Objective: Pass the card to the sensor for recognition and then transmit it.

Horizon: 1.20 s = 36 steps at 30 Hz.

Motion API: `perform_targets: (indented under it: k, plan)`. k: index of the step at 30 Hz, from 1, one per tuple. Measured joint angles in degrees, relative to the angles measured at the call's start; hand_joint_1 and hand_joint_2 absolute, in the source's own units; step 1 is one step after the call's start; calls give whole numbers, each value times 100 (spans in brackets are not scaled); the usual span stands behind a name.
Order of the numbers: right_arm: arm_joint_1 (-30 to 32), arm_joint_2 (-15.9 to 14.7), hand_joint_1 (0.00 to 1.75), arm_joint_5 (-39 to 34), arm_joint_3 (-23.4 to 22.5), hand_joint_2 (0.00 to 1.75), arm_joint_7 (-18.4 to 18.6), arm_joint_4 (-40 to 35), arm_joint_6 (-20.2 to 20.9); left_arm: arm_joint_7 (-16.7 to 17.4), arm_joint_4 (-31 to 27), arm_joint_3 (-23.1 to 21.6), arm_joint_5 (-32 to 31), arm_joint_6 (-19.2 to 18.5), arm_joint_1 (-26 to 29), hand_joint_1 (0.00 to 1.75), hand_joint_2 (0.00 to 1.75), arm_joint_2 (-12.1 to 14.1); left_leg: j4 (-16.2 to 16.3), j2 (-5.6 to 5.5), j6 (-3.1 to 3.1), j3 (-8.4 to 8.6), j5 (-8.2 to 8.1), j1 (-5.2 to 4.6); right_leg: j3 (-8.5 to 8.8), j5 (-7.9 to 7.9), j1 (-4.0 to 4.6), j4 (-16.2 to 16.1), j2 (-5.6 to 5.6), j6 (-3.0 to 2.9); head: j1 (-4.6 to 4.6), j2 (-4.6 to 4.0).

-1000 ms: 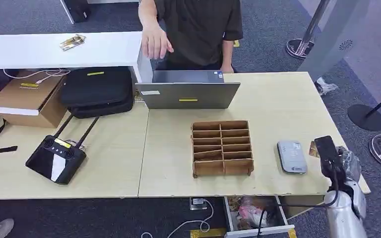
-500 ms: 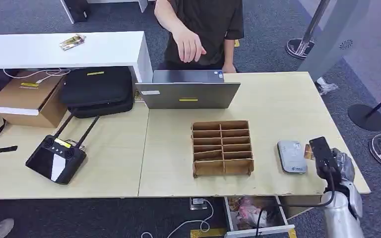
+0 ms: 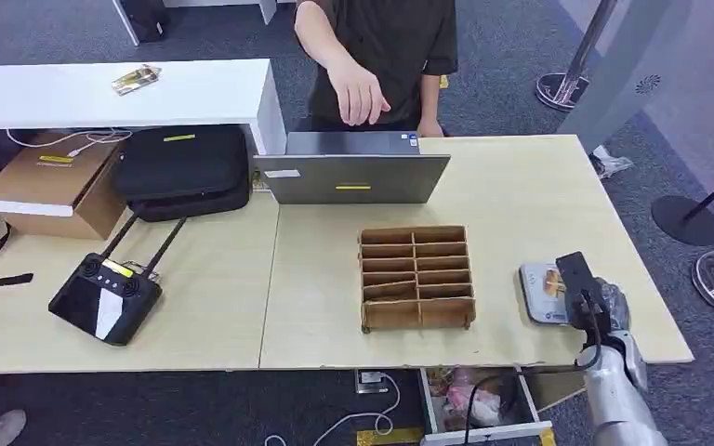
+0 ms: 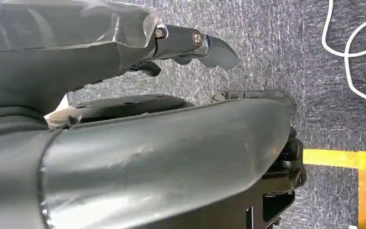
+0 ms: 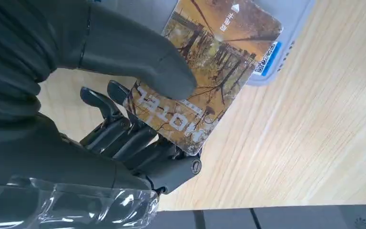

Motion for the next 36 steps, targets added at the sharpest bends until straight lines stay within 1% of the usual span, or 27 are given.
perform_targets:
  k: [6, 13, 15, 17, 21, 23, 26, 29, 31, 34, 36]
  plan:
    - [-323, 7, 175, 28, -9, 175, -28, 750, -87, 15, 0, -74, 11, 39, -6, 0, 0, 0, 0, 11, -4, 37, -13, 3, 31, -1, 2, -3, 14, 0, 0, 0]
    - [-474, 9, 175, 48, -20, 175, -48, 1051, -85, 11, 0, -79, 48, 41, -6, 0, 0, 0, 0, 28, -4, 75, -20, 4, 70, -5, 2, -6, 32, 4, 0, 0]
    - [-483, 11, 175, 48, -24, 175, -192, 1066, -168, -4, 0, -81, 63, 42, -6, 0, 0, 0, 0, 28, -4, 77, -20, 4, 74, -3, 2, -6, 32, 2, 0, 0]
    - [-479, 24, 175, 90, -22, 175, -363, 1029, -348, -29, 0, -81, 83, 42, -6, 0, 0, 0, 0, 27, -4, 74, -19, 3, 74, -1, 2, -5, 31, 0, 0, 0]
    - [-403, 112, 175, 216, 68, 175, -372, 624, -488, -42, 0, -116, 151, 44, -3, 0, 0, 0, 0, 25, -4, 68, -18, 2, 68, 0, 1, -1, 30, -2, 0, 0]
    - [-348, 190, 175, 277, 194, 175, -389, 263, -505, -52, 0, -168, 168, 46, 3, 0, 0, 0, 0, 20, -6, 56, -16, 2, 57, 0, 0, 1, 25, -2, 0, 0]
    - [-312, 265, 175, 419, 480, 175, -212, -380, -494, -94, 0, -179, 221, 50, 3, 0, 0, 0, 0, 15, -1, 29, 1, 0, 25, 1, -1, 3, 18, -2, 0, 0]
    - [-303, 295, 175, 435, 662, 175, -149, -748, -490, -105, 0, -194, 240, 50, 4, 0, 0, 0, 0, 10, -1, 23, 0, 0, 20, 0, -1, 3, 14, -3, 0, 0]
    - [-279, 302, 175, 422, 739, 175, -166, -910, -501, -107, 0, -210, 249, 50, 3, 0, 0, 0, 0, 6, -1, 12, -1, -1, 13, -1, -1, 3, 11, -2, 0, 0]
    - [-274, 334, 175, 477, 899, 175, -376, -1177, -503, -114, 0, -216, 271, 44, 4, 0, 0, 0, 0, 5, -2, -9, -1, -2, -3, -1, -1, 6, 11, -2, 0, 0]
    - [-331, 374, 175, 590, 1120, 175, -350, -1470, -397, -133, 0, -232, 286, 37, 3, 0, 0, 0, 0, 6, -2, -10, -1, -1, -11, -1, -1, 6, 12, -2, 0, 0]
